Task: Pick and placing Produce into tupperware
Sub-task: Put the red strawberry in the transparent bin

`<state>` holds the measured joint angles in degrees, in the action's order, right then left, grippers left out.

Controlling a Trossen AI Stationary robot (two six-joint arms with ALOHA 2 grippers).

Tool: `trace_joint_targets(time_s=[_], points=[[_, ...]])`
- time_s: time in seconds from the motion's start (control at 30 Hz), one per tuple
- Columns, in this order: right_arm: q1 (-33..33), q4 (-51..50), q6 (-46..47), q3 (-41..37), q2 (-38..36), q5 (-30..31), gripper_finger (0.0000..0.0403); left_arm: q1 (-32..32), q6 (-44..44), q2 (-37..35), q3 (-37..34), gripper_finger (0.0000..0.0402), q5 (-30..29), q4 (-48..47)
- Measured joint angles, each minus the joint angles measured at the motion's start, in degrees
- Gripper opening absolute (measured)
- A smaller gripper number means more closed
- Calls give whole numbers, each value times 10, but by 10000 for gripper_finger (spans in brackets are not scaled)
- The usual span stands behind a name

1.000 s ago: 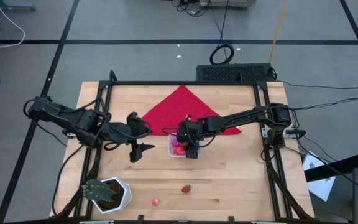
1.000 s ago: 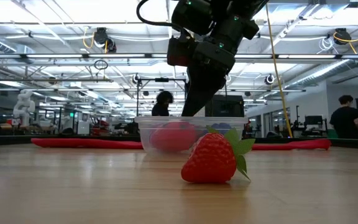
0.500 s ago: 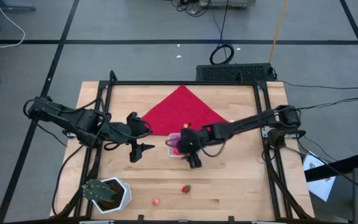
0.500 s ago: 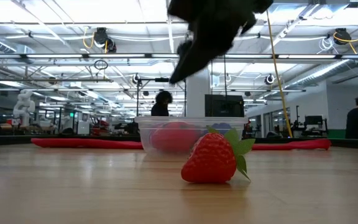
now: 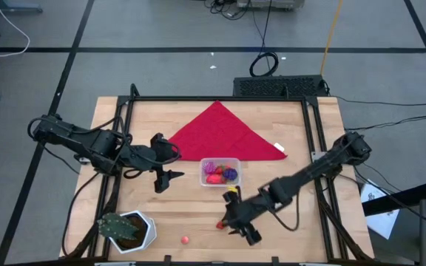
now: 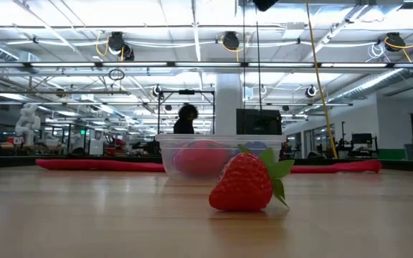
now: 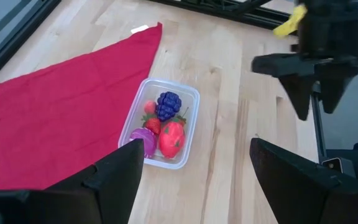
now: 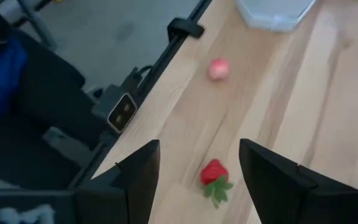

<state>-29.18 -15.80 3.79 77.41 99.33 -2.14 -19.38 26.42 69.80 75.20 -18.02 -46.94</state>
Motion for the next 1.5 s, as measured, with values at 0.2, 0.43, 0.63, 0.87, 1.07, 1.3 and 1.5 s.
trace_joint_targets(time_s=[0.2, 0.43, 0.63, 0.87, 1.07, 1.3, 1.5], points=[[-32, 14, -35, 0, -1, 50, 210, 0, 14, 0, 0, 296, 0, 0], [-36, 15, -42, 0, 4, 51, 210, 0, 24, 0, 0, 296, 1, 0], [-36, 46, -47, 0, 19, 51, 210, -1, 23, 0, 0, 296, 1, 0], [-19, 41, 32, 0, 48, 51, 210, 0, 20, 0, 0, 296, 1, 0], [-9, 21, 72, 0, 57, 33, 210, 0, 20, 0, 0, 296, 1, 0], [-5, 6, 118, 0, 56, 9, 210, 0, 18, 0, 0, 296, 0, 0], [-5, -6, 120, 11, 56, 4, 210, 0, 23, 0, 0, 296, 0, 0]])
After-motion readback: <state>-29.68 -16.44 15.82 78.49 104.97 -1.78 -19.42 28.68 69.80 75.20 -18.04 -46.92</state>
